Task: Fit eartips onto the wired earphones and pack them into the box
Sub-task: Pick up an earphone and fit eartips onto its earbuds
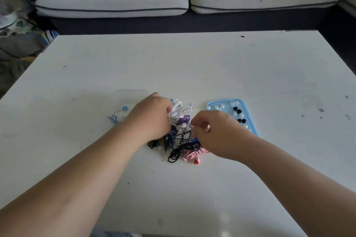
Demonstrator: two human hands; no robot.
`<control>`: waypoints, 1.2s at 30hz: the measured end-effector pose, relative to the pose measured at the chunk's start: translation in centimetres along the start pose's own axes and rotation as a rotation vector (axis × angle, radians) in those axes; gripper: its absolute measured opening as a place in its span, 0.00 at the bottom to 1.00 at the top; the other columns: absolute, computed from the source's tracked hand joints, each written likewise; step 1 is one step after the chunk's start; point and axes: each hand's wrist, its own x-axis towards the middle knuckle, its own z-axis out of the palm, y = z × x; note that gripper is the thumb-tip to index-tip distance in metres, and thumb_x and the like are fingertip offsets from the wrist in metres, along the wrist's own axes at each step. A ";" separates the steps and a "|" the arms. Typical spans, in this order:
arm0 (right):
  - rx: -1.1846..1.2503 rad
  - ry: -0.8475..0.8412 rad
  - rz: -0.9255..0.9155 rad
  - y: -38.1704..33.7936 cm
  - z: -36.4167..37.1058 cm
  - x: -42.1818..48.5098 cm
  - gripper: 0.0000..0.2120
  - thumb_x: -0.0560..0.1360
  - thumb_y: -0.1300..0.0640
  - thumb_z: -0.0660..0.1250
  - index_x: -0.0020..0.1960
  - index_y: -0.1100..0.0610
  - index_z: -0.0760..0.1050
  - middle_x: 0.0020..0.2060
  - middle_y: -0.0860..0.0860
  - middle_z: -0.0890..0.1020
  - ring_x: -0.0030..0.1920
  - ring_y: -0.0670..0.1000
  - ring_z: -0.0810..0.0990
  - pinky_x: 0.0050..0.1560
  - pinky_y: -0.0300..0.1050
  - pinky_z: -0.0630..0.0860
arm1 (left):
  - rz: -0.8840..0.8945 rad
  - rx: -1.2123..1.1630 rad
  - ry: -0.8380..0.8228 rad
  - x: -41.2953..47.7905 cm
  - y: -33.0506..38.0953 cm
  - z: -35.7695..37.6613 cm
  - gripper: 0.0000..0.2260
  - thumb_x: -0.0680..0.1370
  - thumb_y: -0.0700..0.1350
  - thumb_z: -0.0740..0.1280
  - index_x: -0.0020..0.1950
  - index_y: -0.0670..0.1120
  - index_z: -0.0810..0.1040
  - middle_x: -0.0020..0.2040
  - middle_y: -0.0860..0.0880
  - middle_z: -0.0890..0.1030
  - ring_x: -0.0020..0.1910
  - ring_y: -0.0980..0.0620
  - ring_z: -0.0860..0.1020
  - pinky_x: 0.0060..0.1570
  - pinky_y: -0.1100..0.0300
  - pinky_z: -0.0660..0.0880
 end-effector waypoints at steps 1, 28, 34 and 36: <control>-0.002 0.027 -0.011 -0.2 0.1 0.1 0.08 0.81 0.54 0.64 0.57 0.48 0.80 0.48 0.46 0.83 0.44 0.49 0.83 0.43 0.41 0.79 | 0.005 0.050 -0.039 0.0 0.2 0.3 0.13 0.74 0.38 0.64 0.54 0.50 0.83 0.56 0.49 0.77 0.56 0.47 0.78 0.55 0.56 0.75; 1.045 -0.246 -0.190 -3.2 -2.4 -1.2 0.22 0.72 0.65 0.66 0.66 0.60 0.78 0.58 0.54 0.84 0.59 0.54 0.81 0.60 0.49 0.76 | 0.004 -1.274 0.230 -3.7 4.5 -5.9 0.13 0.78 0.41 0.74 0.61 0.48 0.78 0.43 0.45 0.87 0.38 0.51 0.84 0.36 0.57 0.78; 1.295 -0.392 -0.048 -3.2 -3.5 -2.4 0.17 0.76 0.59 0.62 0.59 0.64 0.80 0.52 0.65 0.82 0.52 0.66 0.82 0.58 0.61 0.79 | -0.016 -1.359 0.201 -3.7 4.7 -5.5 0.15 0.77 0.39 0.75 0.61 0.50 0.79 0.41 0.51 0.84 0.42 0.46 0.87 0.35 0.60 0.77; 1.268 -0.368 0.003 -2.9 -3.7 -2.7 0.13 0.79 0.59 0.61 0.56 0.64 0.80 0.48 0.66 0.81 0.47 0.64 0.82 0.53 0.59 0.81 | -0.006 -1.382 0.169 -3.8 4.9 -5.4 0.17 0.77 0.36 0.75 0.63 0.50 0.77 0.41 0.49 0.83 0.42 0.44 0.87 0.38 0.61 0.79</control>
